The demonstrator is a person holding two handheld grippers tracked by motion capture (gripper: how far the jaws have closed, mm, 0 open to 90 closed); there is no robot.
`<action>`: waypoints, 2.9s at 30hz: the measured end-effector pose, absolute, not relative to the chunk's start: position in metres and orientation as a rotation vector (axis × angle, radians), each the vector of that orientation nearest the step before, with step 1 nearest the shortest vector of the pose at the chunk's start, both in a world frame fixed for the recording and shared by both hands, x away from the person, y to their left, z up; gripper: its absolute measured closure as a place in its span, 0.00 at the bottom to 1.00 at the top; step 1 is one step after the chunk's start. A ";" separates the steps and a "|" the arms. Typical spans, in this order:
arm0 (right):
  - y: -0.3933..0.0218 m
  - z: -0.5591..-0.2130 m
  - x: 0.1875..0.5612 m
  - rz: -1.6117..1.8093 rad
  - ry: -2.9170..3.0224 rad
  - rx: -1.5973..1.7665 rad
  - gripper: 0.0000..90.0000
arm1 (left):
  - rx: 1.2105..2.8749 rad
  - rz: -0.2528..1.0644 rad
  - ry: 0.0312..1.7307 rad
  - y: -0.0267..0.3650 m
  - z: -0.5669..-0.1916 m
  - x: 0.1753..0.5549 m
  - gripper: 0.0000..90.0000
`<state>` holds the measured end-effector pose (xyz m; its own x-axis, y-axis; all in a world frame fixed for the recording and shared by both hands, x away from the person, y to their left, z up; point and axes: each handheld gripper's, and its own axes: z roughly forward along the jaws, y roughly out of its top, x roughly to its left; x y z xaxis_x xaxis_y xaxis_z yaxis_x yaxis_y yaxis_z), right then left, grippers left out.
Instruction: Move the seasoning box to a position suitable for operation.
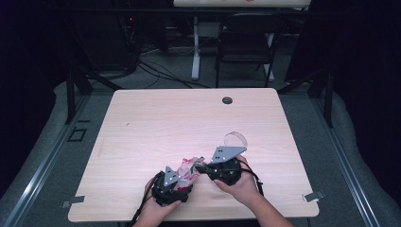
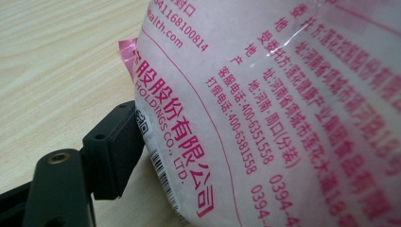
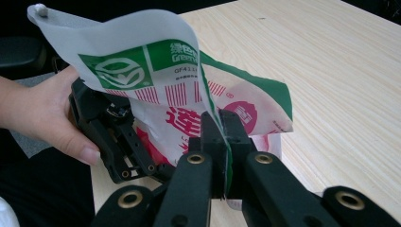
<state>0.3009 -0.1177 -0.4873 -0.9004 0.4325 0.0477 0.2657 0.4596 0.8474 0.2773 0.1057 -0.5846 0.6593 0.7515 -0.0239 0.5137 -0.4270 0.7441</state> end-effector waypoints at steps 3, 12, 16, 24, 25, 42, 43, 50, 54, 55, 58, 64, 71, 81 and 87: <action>-0.119 -0.488 0.301 1.424 2.530 0.610 1.00 | 2.126 0.404 0.978 0.105 -0.586 0.278 0.26; -0.123 -0.490 0.299 1.425 2.534 0.614 1.00 | 2.160 0.397 0.977 0.102 -0.587 0.280 0.26; -0.124 -0.491 0.299 1.433 2.535 0.612 1.00 | 2.169 0.392 0.984 0.100 -0.588 0.281 0.26; -0.124 -0.491 0.299 1.435 2.531 0.615 1.00 | 2.159 0.408 0.983 0.101 -0.588 0.280 0.33; -0.124 -0.491 0.299 1.435 2.531 0.615 1.00 | 2.159 0.408 0.983 0.101 -0.588 0.280 0.35; -0.125 -0.490 0.298 1.432 2.526 0.602 1.00 | 2.145 0.392 0.962 0.103 -0.584 0.281 0.58; -0.125 -0.490 0.298 1.434 2.526 0.601 1.00 | 2.150 0.387 0.960 0.104 -0.584 0.282 0.58; -0.126 -0.489 0.298 1.442 2.523 0.594 1.00 | 2.164 0.410 0.952 0.105 -0.580 0.283 0.60; -0.127 -0.488 0.297 1.451 2.513 0.590 1.00 | 2.165 0.460 0.935 0.105 -0.576 0.283 0.61; -0.127 -0.487 0.297 1.451 2.511 0.588 1.00 | 2.163 0.482 0.928 0.105 -0.574 0.282 0.61; -0.128 -0.485 0.296 1.460 2.499 0.582 1.00 | 2.165 0.499 0.918 0.105 -0.572 0.282 0.61; -0.129 -0.483 0.294 1.481 2.464 0.573 1.00 | 2.160 0.545 0.884 0.107 -0.567 0.281 0.61; -0.132 -0.478 0.294 1.502 2.440 0.576 1.00 | 2.152 0.585 0.849 0.108 -0.561 0.280 0.61; -0.137 -0.475 0.294 1.524 2.398 0.593 1.00 | 2.162 0.667 0.777 0.108 -0.556 0.278 0.61; -0.138 -0.474 0.294 1.523 2.401 0.585 1.00 | 2.169 0.712 0.766 0.109 -0.552 0.278 0.62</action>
<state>0.2941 -0.1376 -0.4742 -0.8916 0.4526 0.0131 0.2047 0.3771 0.9033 0.2784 0.1092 -0.5525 0.6713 0.6973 0.2512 0.3014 -0.5665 0.7670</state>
